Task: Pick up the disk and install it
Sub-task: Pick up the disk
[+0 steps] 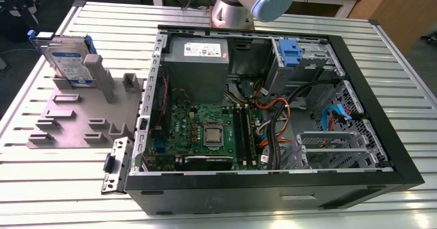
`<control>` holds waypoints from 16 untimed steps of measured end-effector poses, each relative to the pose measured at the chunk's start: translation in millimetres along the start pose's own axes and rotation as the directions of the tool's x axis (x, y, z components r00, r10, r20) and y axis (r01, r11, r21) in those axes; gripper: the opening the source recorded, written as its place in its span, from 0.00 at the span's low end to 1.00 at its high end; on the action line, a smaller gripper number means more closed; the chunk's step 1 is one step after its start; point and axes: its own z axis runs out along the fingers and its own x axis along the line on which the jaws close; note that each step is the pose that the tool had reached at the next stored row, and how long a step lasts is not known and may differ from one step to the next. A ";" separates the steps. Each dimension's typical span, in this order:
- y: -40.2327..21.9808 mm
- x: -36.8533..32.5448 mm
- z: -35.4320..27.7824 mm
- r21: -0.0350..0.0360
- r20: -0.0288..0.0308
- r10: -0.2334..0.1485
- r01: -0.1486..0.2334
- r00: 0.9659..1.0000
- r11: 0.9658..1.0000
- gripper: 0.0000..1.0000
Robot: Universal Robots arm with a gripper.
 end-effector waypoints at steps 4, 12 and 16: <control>0.0 0.0 0.0 0.000 0.000 -0.012 0.012 1.000 1.000 0.11; 0.1 0.1 0.1 -0.003 -0.005 -0.132 0.132 0.991 0.991 0.11; 0.1 0.1 0.0 -0.004 -0.007 -0.183 0.183 0.983 0.983 0.11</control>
